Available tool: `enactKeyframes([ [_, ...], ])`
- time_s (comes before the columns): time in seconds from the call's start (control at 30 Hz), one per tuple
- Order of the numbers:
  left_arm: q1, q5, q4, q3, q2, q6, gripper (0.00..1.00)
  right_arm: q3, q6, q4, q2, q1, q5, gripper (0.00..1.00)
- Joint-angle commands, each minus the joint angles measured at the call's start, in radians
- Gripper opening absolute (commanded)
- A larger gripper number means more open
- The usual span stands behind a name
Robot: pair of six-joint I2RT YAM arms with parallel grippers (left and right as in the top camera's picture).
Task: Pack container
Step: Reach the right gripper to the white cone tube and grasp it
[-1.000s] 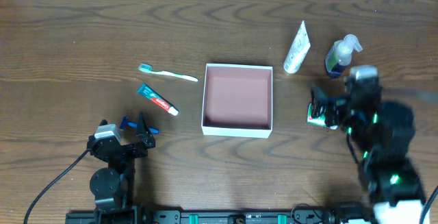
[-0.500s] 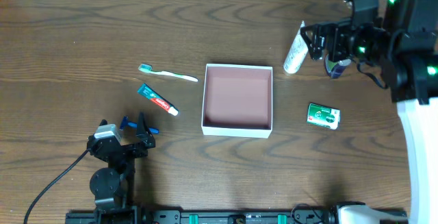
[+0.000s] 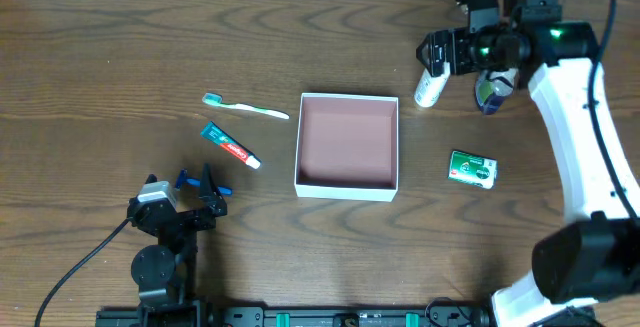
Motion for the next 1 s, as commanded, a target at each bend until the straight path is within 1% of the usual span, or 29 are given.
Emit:
enactKeyframes([
  [0.0, 0.004, 0.018, -0.022, -0.023, -0.006, -0.005, 0.98, 0.012, -0.011, 0.011, 0.041, -0.012, 0.018, 0.84],
  [0.07, 0.004, 0.018, -0.022, -0.023, -0.006, -0.005, 0.98, 0.012, -0.008, 0.015, 0.058, -0.012, 0.031, 0.75],
  [0.17, 0.004, 0.019, -0.022, -0.023, -0.006, -0.005, 0.98, 0.012, -0.003, 0.019, 0.065, -0.012, 0.067, 0.56],
  [0.2, 0.004, 0.018, -0.022, -0.023, -0.006, -0.005, 0.98, 0.012, -0.003, 0.022, 0.065, -0.011, 0.082, 0.54],
  [0.4, 0.004, 0.018, -0.022, -0.023, -0.006, -0.005, 0.98, 0.011, -0.026, 0.038, 0.066, -0.007, 0.157, 0.47],
  [0.47, 0.004, 0.018, -0.022, -0.023, -0.006, -0.005, 0.98, 0.011, -0.035, 0.042, 0.066, -0.007, 0.158, 0.42],
  [0.53, 0.004, 0.018, -0.022, -0.023, -0.006, -0.005, 0.98, 0.011, -0.038, 0.048, 0.066, -0.007, 0.161, 0.31],
  [0.67, 0.004, 0.018, -0.022, -0.023, -0.006, -0.005, 0.98, 0.011, -0.038, 0.048, 0.067, -0.006, 0.160, 0.16],
  [0.73, 0.004, 0.018, -0.022, -0.023, -0.006, -0.005, 0.98, 0.011, -0.038, 0.047, 0.068, -0.006, 0.160, 0.03],
  [0.77, 0.004, 0.018, -0.022, -0.023, -0.006, -0.005, 0.98, 0.011, -0.037, 0.047, 0.068, -0.006, 0.160, 0.01],
  [0.97, 0.004, 0.019, -0.022, -0.023, -0.006, -0.005, 0.98, 0.014, -0.032, 0.064, 0.066, 0.005, 0.167, 0.01],
])
